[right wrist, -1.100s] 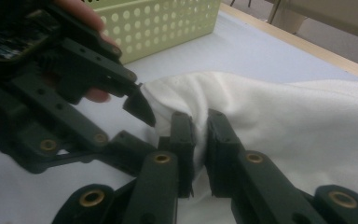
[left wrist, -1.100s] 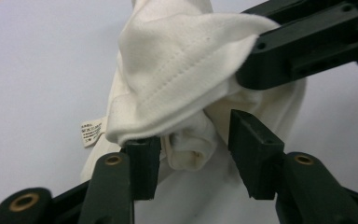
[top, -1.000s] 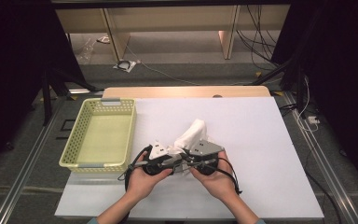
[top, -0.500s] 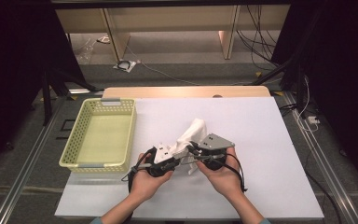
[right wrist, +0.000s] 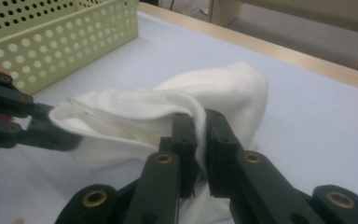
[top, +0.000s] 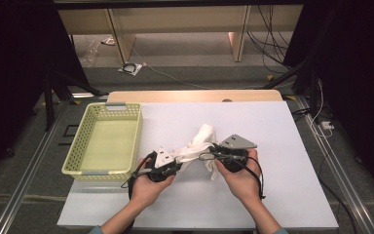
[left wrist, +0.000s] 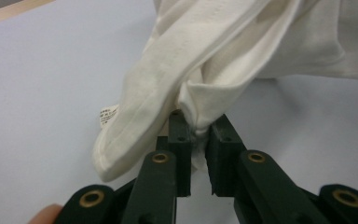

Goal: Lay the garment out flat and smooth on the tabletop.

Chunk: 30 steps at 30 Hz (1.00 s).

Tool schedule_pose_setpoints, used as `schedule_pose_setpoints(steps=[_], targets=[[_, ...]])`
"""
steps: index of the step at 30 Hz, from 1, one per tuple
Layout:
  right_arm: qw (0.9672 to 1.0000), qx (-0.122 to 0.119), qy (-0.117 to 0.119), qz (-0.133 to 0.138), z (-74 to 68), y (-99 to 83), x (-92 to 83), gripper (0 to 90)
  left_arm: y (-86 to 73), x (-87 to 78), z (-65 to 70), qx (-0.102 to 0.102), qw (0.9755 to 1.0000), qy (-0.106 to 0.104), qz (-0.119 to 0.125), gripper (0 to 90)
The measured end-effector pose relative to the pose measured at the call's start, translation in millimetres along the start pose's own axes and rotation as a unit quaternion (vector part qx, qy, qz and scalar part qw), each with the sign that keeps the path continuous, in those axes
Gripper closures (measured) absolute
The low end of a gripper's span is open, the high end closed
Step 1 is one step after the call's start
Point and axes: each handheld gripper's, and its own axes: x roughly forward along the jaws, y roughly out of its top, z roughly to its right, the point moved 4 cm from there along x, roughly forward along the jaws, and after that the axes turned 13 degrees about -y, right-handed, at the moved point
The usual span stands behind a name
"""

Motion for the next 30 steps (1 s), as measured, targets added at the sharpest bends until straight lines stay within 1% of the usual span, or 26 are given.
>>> schedule_pose_setpoints(steps=[1,2,3,4,7,9,11,14,15,16,17,18,22,25,28,30], targets=[[1.0000,0.003,-0.003,-0.005,1.8,-1.3,0.5,84.5,-0.4,-0.8,-1.7,-0.001,1.0000,0.004,-0.001,81.1],[0.9999,0.002,-0.010,-0.010,3.9,-2.7,1.0,84.6,-0.8,-1.6,-3.2,-0.003,1.0000,0.005,0.000,81.1],[0.9999,0.002,-0.010,-0.010,3.9,-2.7,1.0,84.6,-0.8,-1.6,-3.2,-0.003,1.0000,0.005,0.000,81.1],[0.9997,0.002,-0.015,-0.017,7.8,-5.0,1.7,84.7,-1.6,-3.1,-5.1,-0.005,1.0000,0.007,0.000,81.2],[0.9996,0.004,-0.019,-0.021,12.8,-7.1,2.2,84.9,-1.7,-4.0,-5.6,-0.003,1.0000,0.009,-0.002,81.2],[0.9995,0.005,-0.021,-0.022,14.4,-7.5,2.3,85.0,-1.6,-3.8,-5.6,-0.002,1.0000,0.009,-0.003,81.1],[0.9994,0.007,-0.028,-0.021,18.9,-7.4,1.3,85.3,-2.0,-3.2,-6.2,-0.001,0.9999,0.012,-0.003,81.1],[0.9991,0.013,-0.034,-0.020,22.5,-6.8,-0.1,85.5,-2.1,-3.6,-7.0,-0.001,0.9999,0.013,-0.003,81.1],[0.9989,0.019,-0.038,-0.022,26.5,-6.6,-1.6,85.7,-2.1,-3.9,-7.8,-0.003,0.9999,0.014,-0.002,81.2],[0.9989,0.019,-0.038,-0.022,26.5,-6.6,-1.6,85.7,-2.1,-3.9,-7.8,-0.003,0.9999,0.014,-0.002,81.1],[0.9985,0.023,-0.045,-0.021,30.2,-6.6,-2.1,85.8,-2.0,-4.2,-8.7,-0.003,0.9999,0.014,-0.003,81.1],[0.9984,0.022,-0.047,-0.022,32.1,-6.8,-2.7,85.9,-2.0,-4.2,-8.7,-0.003,0.9999,0.014,-0.003,81.1],[0.9972,0.037,-0.061,-0.023,39.9,-6.5,-5.5,86.1,-1.2,-4.8,-10.7,-0.003,0.9998,0.018,-0.002,81.2],[0.9963,0.042,-0.073,-0.021,47.3,-5.5,-9.1,86.1,1.1,-6.1,-12.2,-0.005,0.9998,0.020,0.002,81.1],[0.9948,0.052,-0.086,-0.020,56.4,-5.4,-12.3,86.1,3.1,-6.7,-13.2,-0.005,0.9997,0.022,0.005,81.1],[0.9934,0.062,-0.094,-0.020,63.2,-6.1,-14.4,86.2,6.1,-7.3,-15.6,-0.004,0.9996,0.027,0.006,81.1]])
